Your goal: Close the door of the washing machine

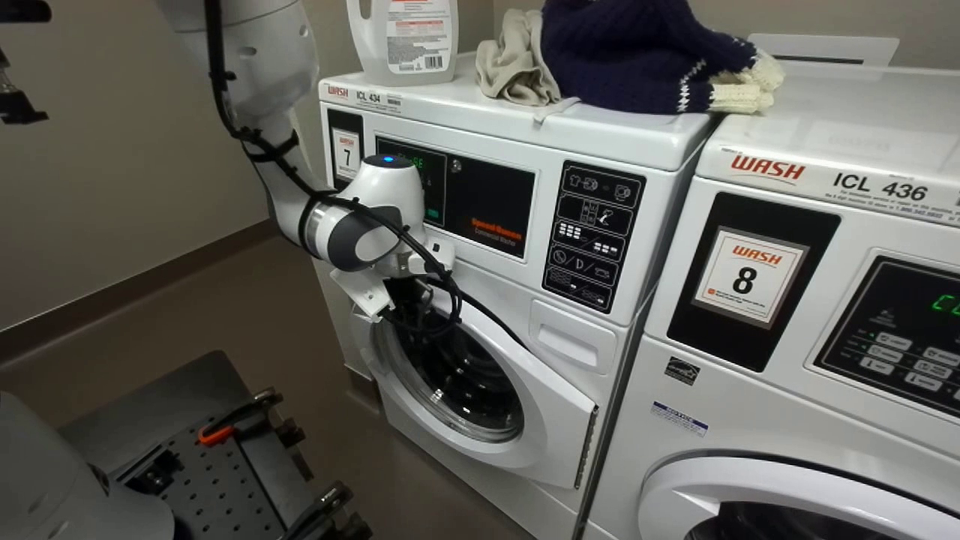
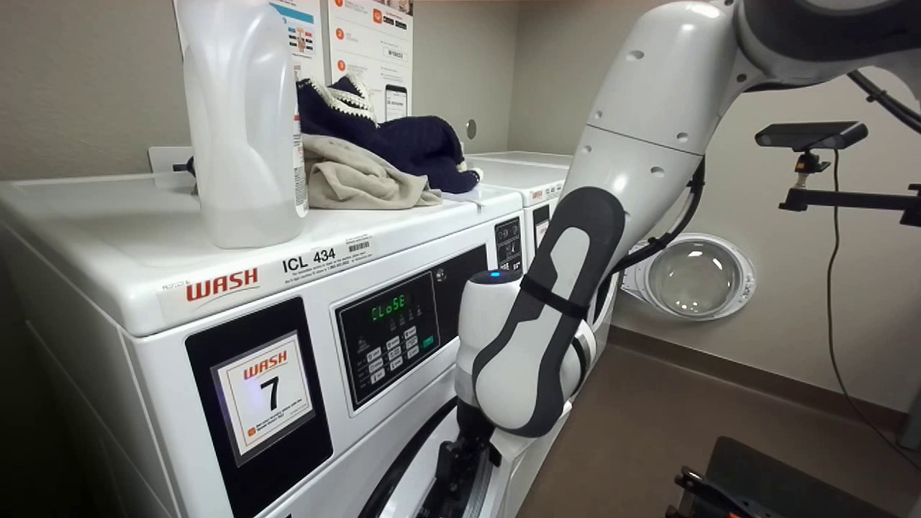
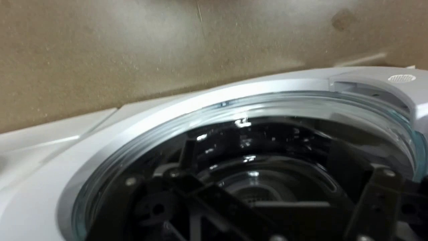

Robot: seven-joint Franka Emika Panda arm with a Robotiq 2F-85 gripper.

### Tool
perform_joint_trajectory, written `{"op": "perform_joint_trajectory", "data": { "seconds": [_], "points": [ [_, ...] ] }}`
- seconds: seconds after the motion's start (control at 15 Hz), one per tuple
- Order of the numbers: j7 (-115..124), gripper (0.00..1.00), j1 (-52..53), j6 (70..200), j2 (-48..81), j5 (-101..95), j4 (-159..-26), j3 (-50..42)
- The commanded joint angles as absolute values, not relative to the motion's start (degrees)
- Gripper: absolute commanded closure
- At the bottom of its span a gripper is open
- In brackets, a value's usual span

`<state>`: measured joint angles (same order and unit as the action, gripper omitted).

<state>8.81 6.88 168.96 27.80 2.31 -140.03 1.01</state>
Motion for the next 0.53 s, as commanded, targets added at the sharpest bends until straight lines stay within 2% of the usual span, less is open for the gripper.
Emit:
{"op": "perform_joint_trajectory", "data": {
  "seconds": [0.0, 0.27, 0.47],
  "points": [
    [15.2, 0.0, 18.1, 179.1, 31.6, -1.6, -136.6, -8.8],
    [16.4, 0.0, 26.7, 185.8, 35.0, 1.8, -137.3, -15.5],
    [15.7, 0.0, 29.0, 189.0, 36.0, 6.6, -138.4, -16.5]
  ]
}}
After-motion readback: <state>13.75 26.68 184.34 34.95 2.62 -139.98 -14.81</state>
